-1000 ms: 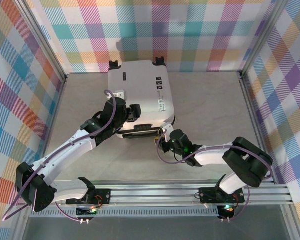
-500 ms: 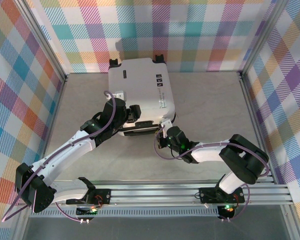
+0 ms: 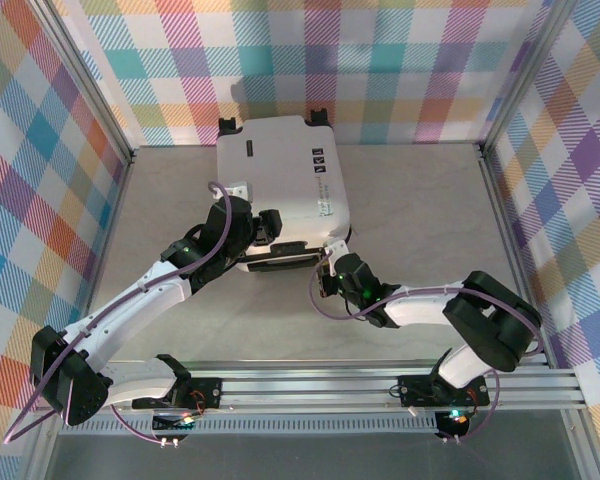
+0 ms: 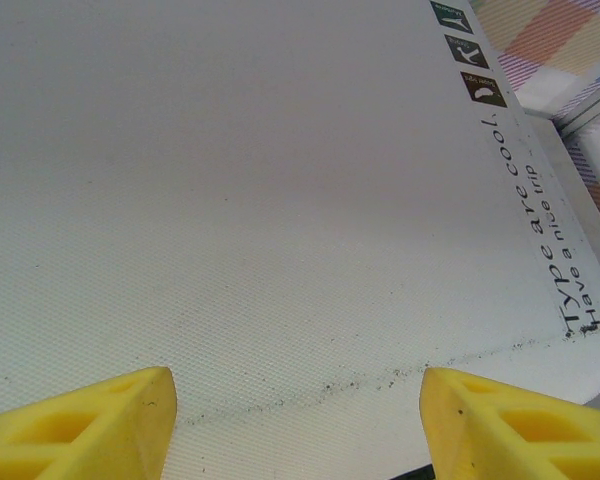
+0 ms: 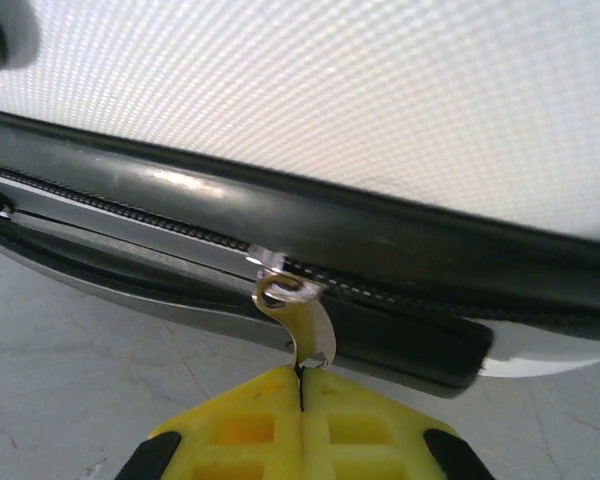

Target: Pack the luggage

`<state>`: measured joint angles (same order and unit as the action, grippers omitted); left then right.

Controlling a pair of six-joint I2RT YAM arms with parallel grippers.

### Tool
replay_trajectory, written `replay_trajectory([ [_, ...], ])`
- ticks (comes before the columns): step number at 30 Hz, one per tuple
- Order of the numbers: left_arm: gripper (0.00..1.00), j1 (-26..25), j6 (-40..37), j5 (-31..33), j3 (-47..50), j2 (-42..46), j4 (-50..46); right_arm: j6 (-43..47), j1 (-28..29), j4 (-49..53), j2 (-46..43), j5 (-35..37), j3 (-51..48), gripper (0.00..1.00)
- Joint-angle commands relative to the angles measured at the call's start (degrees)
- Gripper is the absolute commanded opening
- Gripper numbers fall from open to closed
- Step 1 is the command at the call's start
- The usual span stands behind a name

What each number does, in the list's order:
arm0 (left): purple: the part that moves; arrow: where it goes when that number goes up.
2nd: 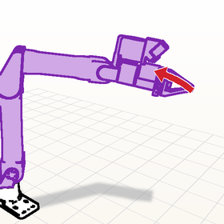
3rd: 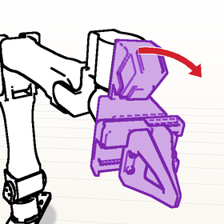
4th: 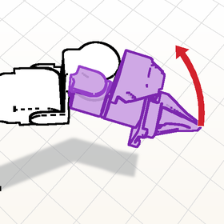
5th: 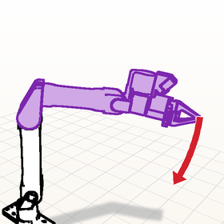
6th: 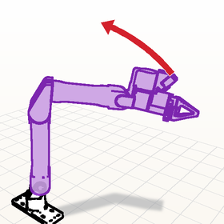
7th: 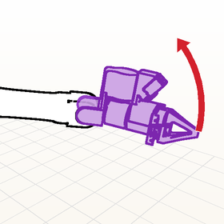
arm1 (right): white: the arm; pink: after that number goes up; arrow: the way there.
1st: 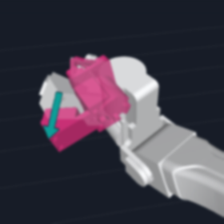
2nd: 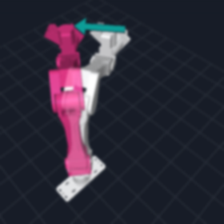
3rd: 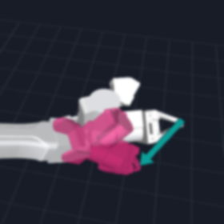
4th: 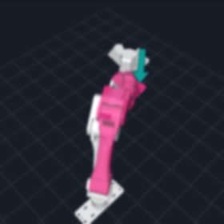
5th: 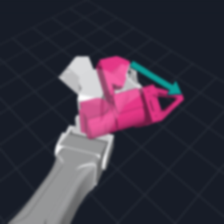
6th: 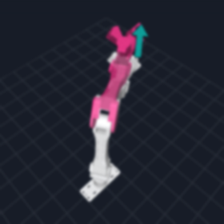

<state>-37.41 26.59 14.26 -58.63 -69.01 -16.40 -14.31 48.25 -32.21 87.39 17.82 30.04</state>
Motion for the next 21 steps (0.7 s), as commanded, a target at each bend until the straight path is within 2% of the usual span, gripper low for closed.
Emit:
replay_trajectory([
  [1, 0.66, 0.2, 0.7, 1.3, 1.0, 0.3, -4.4, 0.4, -1.8, -1.1, -2.5, 5.6, -0.9, 0.00],
  [6, 0.66, 0.1, 0.7, 1.0, 0.7, 0.9, -4.5, 1.3, -2.1, -3.5, -3.4, 4.9, -2.6, 0.00],
  [11, 0.66, 0.1, 0.5, 0.5, 0.6, 1.2, -4.3, 5.0, -2.1, -16.1, -3.3, 0.4, -7.7, 0.00],
  [15, 0.66, 0.2, 0.4, 0.0, 0.3, 1.4, -4.4, 9.1, -2.1, -22.1, -1.3, -2.9, -9.5, 0.00],
  [18, 0.66, 0.1, 0.3, -0.4, 0.2, 1.7, -4.3, 11.8, -1.6, -25.8, 0.8, -3.8, -10.3, 0.13],
  [21, 0.66, 0.1, -0.3, -1.2, -0.6, 2.1, -4.4, 12.6, -1.3, -29.0, 2.6, -4.9, -10.6, 0.19],
])
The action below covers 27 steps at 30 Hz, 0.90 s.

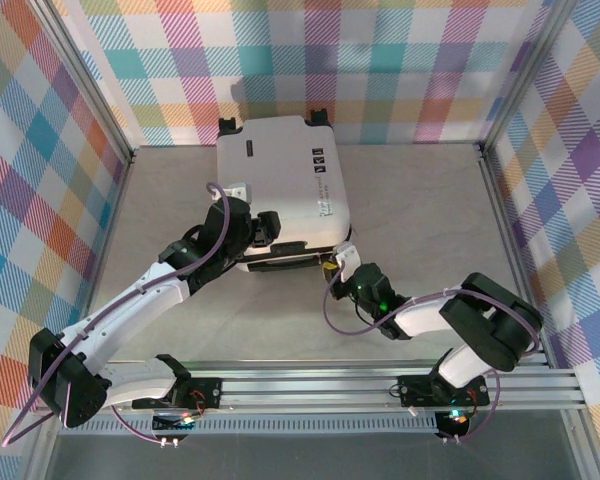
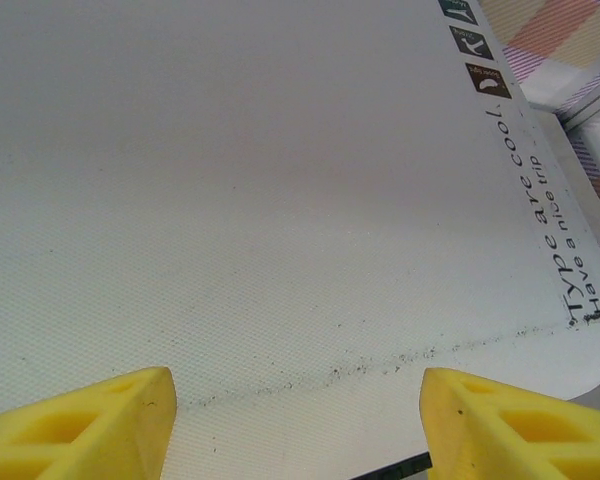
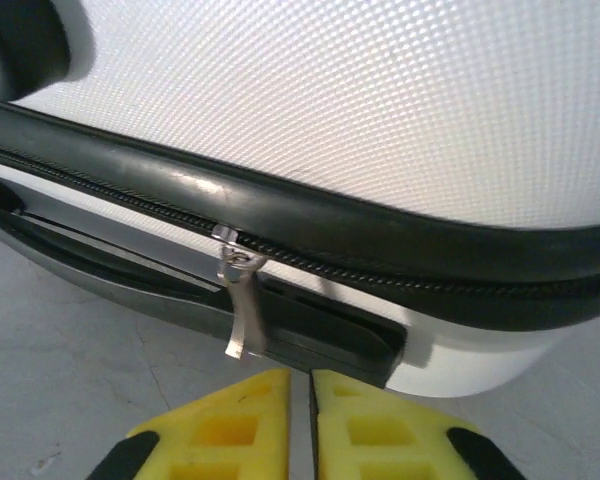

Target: Pack the luggage

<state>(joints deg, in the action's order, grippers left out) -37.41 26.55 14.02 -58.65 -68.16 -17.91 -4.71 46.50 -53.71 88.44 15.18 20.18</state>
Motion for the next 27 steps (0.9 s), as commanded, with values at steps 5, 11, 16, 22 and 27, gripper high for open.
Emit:
replay_trajectory([
  [5, 0.66, -0.1, -1.8, -2.3, -2.6, 1.2, -2.2, 3.5, 0.9, -12.6, 5.9, -2.4, -0.1, 0.27],
  [11, 0.66, -0.6, -2.7, -3.2, -4.9, 0.8, -2.0, 3.3, 1.0, -13.5, 8.8, -1.8, 2.1, 0.32],
  [16, 0.66, -0.8, -3.0, -3.4, -5.6, 0.3, -1.9, 3.4, 1.0, -12.7, 8.9, -2.5, 4.1, 0.34],
  [22, 0.65, -0.9, -2.5, -3.7, -5.3, -1.6, -1.7, 2.8, 1.0, -12.7, 9.5, -2.1, 5.9, 0.32],
  [27, 0.65, -0.9, -2.1, -4.0, -4.7, -2.1, -1.3, 2.0, 1.0, -12.8, 8.3, -2.1, 5.1, 0.31],
])
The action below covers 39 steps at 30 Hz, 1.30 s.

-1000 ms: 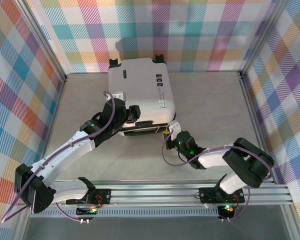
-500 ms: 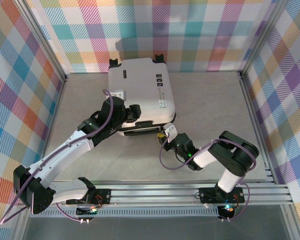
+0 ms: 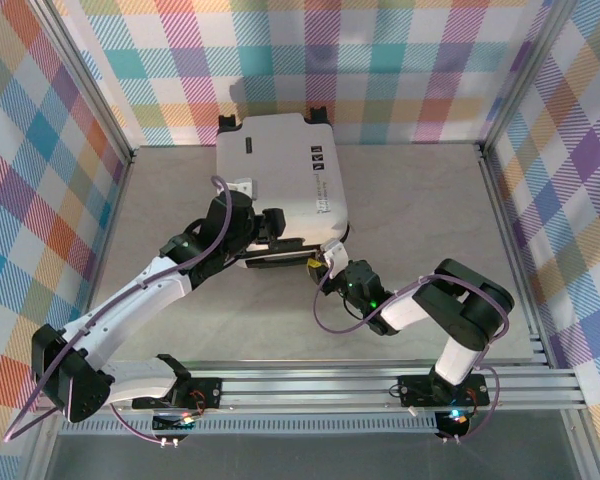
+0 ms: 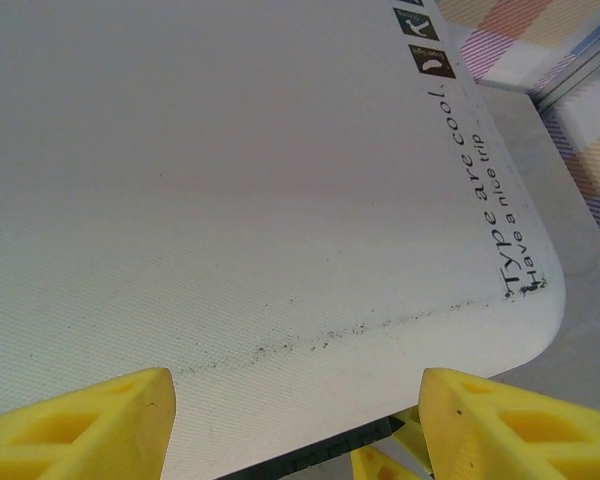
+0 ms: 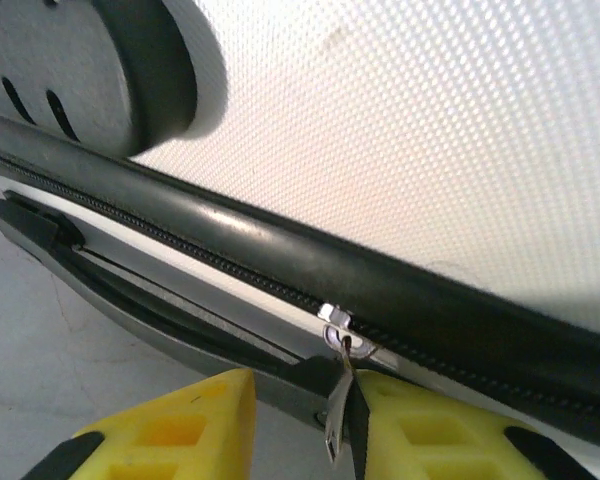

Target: Pack the luggage

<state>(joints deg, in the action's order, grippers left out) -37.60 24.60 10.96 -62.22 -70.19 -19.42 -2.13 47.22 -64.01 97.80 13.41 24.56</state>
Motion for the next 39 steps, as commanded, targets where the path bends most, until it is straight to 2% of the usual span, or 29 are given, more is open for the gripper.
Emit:
replay_trajectory([
  [1, 0.65, -0.7, -0.1, -1.0, -1.1, -0.1, 0.3, -0.6, 0.2, -2.3, -1.2, -0.2, 0.7, 0.30],
  [4, 0.65, -0.8, 0.0, -1.2, -1.2, -0.2, 0.4, -0.4, 0.2, -0.9, -1.1, -0.1, 1.4, 0.30],
  [6, 0.65, -0.8, 0.0, -1.5, -1.3, -0.5, 0.6, -0.5, 0.2, -0.6, -0.6, 0.2, 2.0, 0.26],
  [14, 0.65, -1.5, 0.5, -2.5, -1.3, -1.5, 1.5, -1.1, 0.2, -0.5, -0.1, 2.4, 1.8, 0.00],
  [21, 0.65, -2.6, -0.6, -3.6, -2.0, -2.8, 4.4, -1.9, -0.4, 5.6, -2.3, 8.9, 1.7, 0.00],
  [28, 0.65, -2.5, 1.2, 3.7, -1.9, -7.4, 1.9, -4.5, -1.5, 9.4, -3.6, 13.6, 1.5, 0.00],
  [39, 0.65, 0.6, 1.6, 6.0, 0.5, -4.9, -0.5, -6.7, -6.0, 14.9, -6.3, 14.5, 1.3, 0.00],
])
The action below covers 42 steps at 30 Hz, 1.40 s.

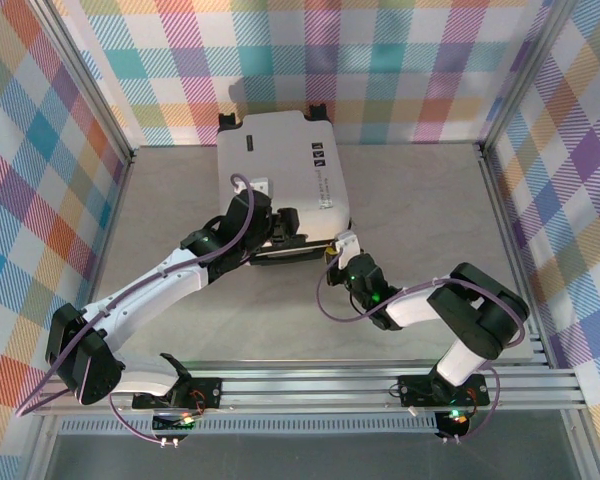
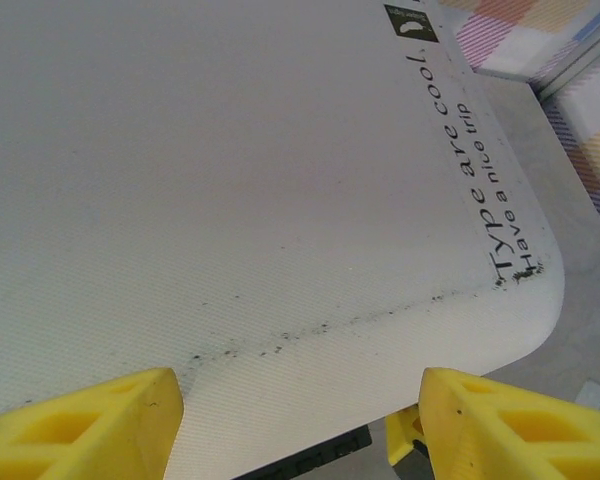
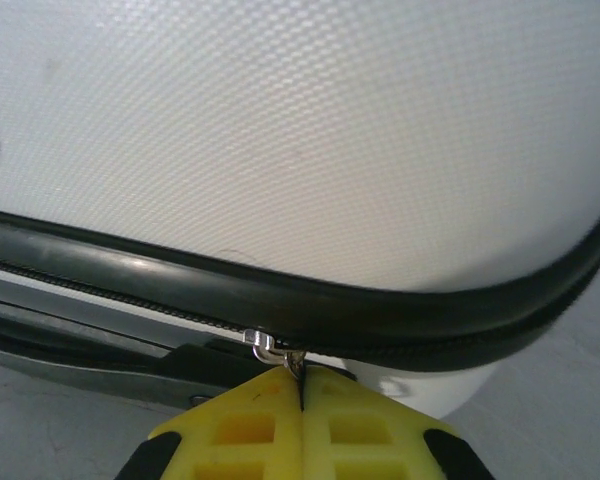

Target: Pack the luggage

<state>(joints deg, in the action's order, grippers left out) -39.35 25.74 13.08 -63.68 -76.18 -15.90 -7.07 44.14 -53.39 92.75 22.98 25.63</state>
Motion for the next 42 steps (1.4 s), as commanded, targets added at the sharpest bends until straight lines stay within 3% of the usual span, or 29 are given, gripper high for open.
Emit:
replay_trajectory([
  [1, 0.65, 2.7, 0.4, 3.9, 2.2, 1.4, -4.1, -1.8, -3.4, 4.7, -1.6, 4.9, 0.1, 0.00],
  [7, 0.66, 4.2, 0.4, 2.9, 2.6, 1.7, -4.0, -3.0, -7.0, 9.3, -3.5, 3.5, 0.7, 0.00],
  [13, 0.65, 4.2, -1.1, 1.1, 0.6, 1.4, -4.4, -2.0, -7.0, 7.7, -5.4, 0.2, -1.0, 0.00],
  [19, 0.65, 3.4, -4.2, -2.2, -3.2, 3.3, -5.2, 0.5, -2.9, 7.8, -7.5, 1.8, -2.6, 0.00],
  [25, 0.65, -2.4, -8.1, -4.6, -9.3, 2.2, -5.2, 0.6, 4.5, 8.1, -9.2, 4.7, -3.8, 0.00],
  [36, 0.66, -13.6, -12.0, -11.7, -27.4, -16.3, -2.6, -1.5, 16.7, 8.9, -12.2, 10.5, -5.4, 0.00],
  [42, 0.66, -14.4, -7.3, -12.9, -32.9, -25.8, -0.6, -2.9, 17.6, 7.1, -12.9, 10.9, -7.2, 0.00],
])
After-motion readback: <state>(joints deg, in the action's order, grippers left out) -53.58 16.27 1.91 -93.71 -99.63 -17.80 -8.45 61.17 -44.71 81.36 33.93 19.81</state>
